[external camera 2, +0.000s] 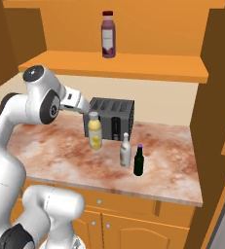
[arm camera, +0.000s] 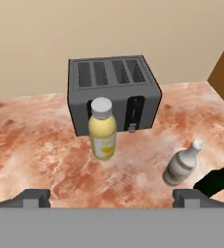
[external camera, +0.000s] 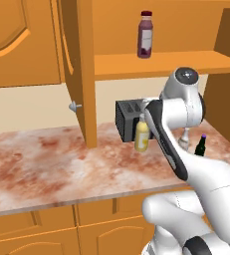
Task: Sort all alcoholic drinks to one cabinet, and non-alcoholic drinks to the other.
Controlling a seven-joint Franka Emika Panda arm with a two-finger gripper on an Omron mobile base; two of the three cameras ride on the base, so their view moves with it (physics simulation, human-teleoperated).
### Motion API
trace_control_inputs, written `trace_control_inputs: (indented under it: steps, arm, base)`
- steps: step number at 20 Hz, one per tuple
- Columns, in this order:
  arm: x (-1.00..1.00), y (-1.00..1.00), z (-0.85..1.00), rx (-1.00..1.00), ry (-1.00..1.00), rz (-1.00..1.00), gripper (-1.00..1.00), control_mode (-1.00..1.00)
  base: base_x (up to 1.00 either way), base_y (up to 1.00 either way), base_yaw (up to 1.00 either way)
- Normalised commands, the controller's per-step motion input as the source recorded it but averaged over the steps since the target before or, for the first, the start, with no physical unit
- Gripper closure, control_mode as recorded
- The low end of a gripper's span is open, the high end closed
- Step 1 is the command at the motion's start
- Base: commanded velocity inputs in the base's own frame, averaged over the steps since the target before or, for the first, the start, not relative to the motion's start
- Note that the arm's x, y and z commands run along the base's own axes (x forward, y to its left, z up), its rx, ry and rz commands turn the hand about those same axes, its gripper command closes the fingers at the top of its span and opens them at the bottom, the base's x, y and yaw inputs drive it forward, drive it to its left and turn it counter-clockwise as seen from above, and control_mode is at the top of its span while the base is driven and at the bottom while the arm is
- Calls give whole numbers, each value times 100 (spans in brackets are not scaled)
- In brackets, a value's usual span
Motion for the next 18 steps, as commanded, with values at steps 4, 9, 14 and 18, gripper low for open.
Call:
trace_control_inputs:
  steps: [4,9,14,18]
  arm:
    - [3,-1,-69,2,8,0,-100,-100]
    - [32,0,-36,0,0,0,-100,-100]
    - [33,-1,-25,0,1,0,-100,-100]
    - [39,-1,-12,0,0,0,-100,-100]
  base:
    - [0,0,0]
    - [0,0,0]
    - [0,0,0]
    - [0,0,0]
